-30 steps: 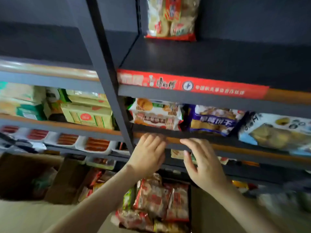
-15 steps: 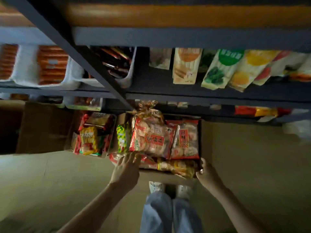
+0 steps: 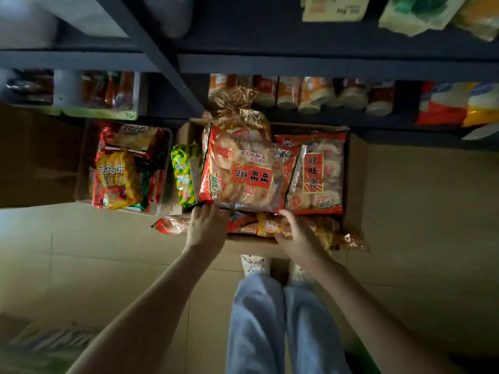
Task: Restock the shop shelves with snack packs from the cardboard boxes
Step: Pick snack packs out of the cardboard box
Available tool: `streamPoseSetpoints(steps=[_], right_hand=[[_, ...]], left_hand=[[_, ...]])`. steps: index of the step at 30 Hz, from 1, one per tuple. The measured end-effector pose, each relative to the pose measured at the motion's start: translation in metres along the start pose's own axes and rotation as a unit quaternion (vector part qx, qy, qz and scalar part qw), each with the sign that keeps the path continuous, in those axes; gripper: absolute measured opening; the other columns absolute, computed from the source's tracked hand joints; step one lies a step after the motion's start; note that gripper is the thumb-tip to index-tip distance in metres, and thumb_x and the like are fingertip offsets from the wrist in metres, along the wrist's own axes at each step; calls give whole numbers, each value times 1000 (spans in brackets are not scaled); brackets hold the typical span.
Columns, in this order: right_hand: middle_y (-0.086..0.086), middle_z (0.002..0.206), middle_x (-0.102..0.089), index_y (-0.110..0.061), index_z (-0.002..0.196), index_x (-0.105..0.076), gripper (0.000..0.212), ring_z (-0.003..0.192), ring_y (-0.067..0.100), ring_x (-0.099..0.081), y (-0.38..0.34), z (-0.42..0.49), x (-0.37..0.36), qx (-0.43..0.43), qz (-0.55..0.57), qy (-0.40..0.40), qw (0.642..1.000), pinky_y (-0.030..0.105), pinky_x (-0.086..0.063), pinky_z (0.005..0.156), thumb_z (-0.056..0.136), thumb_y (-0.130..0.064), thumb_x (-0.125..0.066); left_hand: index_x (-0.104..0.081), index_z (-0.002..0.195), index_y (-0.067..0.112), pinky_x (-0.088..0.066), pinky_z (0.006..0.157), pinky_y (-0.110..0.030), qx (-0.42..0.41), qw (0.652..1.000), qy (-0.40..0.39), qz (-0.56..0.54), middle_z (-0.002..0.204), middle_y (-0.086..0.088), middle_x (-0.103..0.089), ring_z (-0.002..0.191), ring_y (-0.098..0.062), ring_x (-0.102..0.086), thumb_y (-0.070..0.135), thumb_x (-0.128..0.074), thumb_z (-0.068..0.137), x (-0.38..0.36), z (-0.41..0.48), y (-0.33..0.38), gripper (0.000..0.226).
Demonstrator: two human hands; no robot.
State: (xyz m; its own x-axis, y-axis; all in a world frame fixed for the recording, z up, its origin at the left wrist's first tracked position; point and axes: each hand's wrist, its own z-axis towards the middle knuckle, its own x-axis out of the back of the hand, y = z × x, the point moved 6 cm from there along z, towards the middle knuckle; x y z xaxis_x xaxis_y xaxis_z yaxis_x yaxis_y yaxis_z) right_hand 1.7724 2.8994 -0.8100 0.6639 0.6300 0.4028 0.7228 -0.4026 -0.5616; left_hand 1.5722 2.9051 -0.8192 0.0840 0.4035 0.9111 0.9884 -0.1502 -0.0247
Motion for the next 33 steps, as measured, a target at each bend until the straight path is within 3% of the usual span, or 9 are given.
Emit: streamPoseSetpoints(steps=[5, 10, 12, 16, 19, 22, 27, 30, 33], right_hand=[[-5, 150, -32, -23, 150, -22, 71, 131, 7, -36, -42, -37, 34, 25, 31, 25, 999, 9, -28, 97, 92, -21, -63], [-28, 145, 7, -32, 145, 5, 110, 134, -20, 3, -132, -111, 104, 150, 47, 46, 986, 6, -8, 111, 77, -18, -80], [-39, 136, 17, -41, 140, 16, 123, 128, -29, 9, -178, -147, 141, 184, 62, 48, 980, -1, -7, 105, 72, -15, -83], [-62, 126, 15, -63, 131, 29, 134, 134, -19, -9, -269, -227, 223, 257, 41, 110, 959, 24, -27, 109, 69, -30, -84], [-50, 135, 31, -66, 126, 34, 125, 137, -16, 9, -335, -289, 274, 344, -60, 184, 919, 6, -21, 104, 70, -43, -76], [-39, 142, 30, -70, 126, 27, 116, 136, -14, 18, -390, -344, 315, 402, -96, 278, 867, 1, -13, 103, 70, -44, -71], [12, 151, -18, -38, 143, -4, 103, 141, 5, -12, -464, -412, 361, 495, -108, 475, 719, 39, -21, 108, 70, -27, -75], [16, 137, -27, -25, 138, -19, 93, 124, 26, -36, -501, -443, 386, 562, -140, 537, 613, 20, -27, 104, 67, -15, -79], [13, 135, -30, -27, 133, -29, 88, 133, 9, -34, -529, -467, 410, 592, -145, 558, 563, 10, -24, 108, 67, -11, -85]], left_hand=[[-64, 111, 11, -47, 86, -45, 88, 976, -8, -200, 102, -12, -66, 93, -37, -62, 18, -65, 89, 77, -40, -16, 23], [-58, 119, 12, -43, 67, -28, 140, 894, -1, -425, 94, -1, -66, 87, -25, -64, 20, -52, 99, 217, -81, -37, 22], [-60, 104, 22, -45, 65, -22, 141, 843, 16, -520, 88, 11, -65, 79, -10, -62, 23, -53, 99, 283, -95, -40, 10], [-61, 94, 23, -46, 58, -11, 87, 701, 90, -702, 72, 12, -69, 66, 1, -63, 15, -50, 99, 426, -115, -40, 15], [-64, 96, 20, -50, 66, -15, 27, 656, 136, -742, 78, 12, -70, 75, -3, -64, 12, -50, 98, 522, -126, -46, 16], [-59, 102, 21, -48, 68, -13, -51, 664, 204, -717, 85, 13, -67, 78, 3, -64, 13, -47, 100, 610, -137, -53, 15], [-46, 115, 22, -40, 71, -3, -130, 702, 367, -597, 97, 22, -58, 84, 15, -57, 22, -45, 100, 721, -170, -64, 15], [-43, 107, 24, -38, 62, -6, -116, 708, 452, -530, 84, 21, -55, 71, 15, -54, 30, -43, 99, 763, -189, -77, 9], [-41, 107, 32, -39, 71, -11, -132, 715, 533, -433, 97, 10, -59, 86, 6, -55, 39, -44, 97, 792, -204, -84, 13]])
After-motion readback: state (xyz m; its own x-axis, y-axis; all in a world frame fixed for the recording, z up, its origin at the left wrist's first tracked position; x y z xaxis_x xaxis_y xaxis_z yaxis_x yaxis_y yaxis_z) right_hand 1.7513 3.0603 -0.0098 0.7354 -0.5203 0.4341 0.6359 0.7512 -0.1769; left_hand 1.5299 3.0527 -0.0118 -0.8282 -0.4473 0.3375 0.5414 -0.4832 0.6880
